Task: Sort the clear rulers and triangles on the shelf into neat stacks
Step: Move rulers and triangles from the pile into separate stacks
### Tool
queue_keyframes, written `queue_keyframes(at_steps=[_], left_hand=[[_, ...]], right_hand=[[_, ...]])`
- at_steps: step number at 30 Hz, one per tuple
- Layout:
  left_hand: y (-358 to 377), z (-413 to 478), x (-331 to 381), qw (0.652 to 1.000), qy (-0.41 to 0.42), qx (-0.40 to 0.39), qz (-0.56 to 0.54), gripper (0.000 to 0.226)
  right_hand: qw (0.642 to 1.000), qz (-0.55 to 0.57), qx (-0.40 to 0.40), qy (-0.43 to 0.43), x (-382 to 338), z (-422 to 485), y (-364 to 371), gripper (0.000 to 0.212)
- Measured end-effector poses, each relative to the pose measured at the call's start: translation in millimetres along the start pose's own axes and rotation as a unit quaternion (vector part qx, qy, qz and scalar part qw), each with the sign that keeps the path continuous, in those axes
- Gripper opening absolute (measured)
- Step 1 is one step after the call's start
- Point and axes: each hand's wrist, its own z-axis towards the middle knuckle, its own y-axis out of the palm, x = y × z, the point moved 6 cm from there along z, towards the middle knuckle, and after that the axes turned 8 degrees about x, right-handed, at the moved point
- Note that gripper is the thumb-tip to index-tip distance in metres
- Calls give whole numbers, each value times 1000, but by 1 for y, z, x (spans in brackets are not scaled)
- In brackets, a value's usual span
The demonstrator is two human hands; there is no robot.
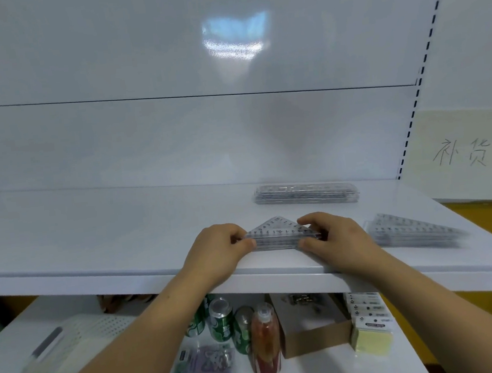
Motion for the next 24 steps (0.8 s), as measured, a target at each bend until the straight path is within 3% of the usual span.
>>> queue_keyframes(at_steps=[9,13,18,24], left_hand=[[-1,-1,0,1000,4,0,-10,19],[3,0,-1,1000,10,-27,-7,26],[5,3,-2,999,0,-32,6,14],[2,-2,1,999,8,-45,-1,43]], right_hand=[[1000,14,15,18,4,1,-1,31],[999,39,0,22,4,-1,-1,39],[999,12,-31,10,0,-2,3,51],[999,22,-34,6,-2,-3,2,54]])
